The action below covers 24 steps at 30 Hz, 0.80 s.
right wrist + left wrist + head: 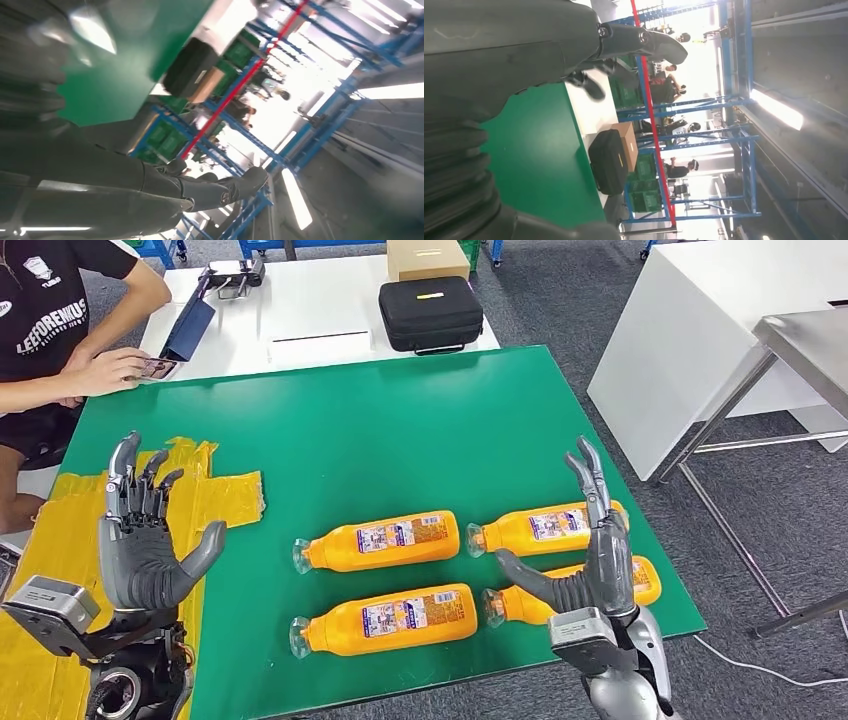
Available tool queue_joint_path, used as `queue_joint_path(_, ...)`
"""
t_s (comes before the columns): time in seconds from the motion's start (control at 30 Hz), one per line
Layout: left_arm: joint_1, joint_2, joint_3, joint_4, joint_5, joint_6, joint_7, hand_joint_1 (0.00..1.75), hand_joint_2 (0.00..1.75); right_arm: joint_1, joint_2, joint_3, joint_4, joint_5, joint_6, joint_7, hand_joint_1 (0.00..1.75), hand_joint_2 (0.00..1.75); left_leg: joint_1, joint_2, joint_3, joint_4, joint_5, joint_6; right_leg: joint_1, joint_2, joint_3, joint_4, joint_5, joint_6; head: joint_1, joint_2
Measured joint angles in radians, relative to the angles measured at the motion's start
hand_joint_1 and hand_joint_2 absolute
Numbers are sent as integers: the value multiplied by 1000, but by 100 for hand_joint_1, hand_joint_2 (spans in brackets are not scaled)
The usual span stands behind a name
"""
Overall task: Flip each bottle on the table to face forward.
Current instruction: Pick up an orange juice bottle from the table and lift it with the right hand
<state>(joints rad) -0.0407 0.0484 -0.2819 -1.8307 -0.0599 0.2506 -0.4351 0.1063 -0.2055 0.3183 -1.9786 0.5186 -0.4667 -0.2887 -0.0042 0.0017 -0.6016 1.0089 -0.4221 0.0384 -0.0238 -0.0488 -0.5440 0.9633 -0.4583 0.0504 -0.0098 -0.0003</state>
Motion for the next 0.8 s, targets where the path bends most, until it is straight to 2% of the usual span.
queue_joint_path(0.13,5,1,2,0,0,0,0,0,175,28,-44,-12,-16,120,68,101,0,175,0,0,0,0,0,0,0,0,0,0,0,0,0,0)
queue_joint_path(0.4,42,3,34,0,5,-23,4,0,175,110,-177,-104,-73,235,344,243,0,175,-1,0,-1,0,0,0,0,0,-1,0,0,0,0,0)
queue_joint_path(0.57,56,1,51,0,6,-51,17,0,175,142,-240,-167,-75,221,481,272,0,175,-1,0,-1,0,0,1,0,0,-1,0,0,0,0,0)
queue_joint_path(0.8,66,-6,57,0,5,-62,28,0,175,160,-276,-209,-65,219,554,286,0,175,-1,0,-1,0,0,1,0,0,0,0,0,0,0,0)
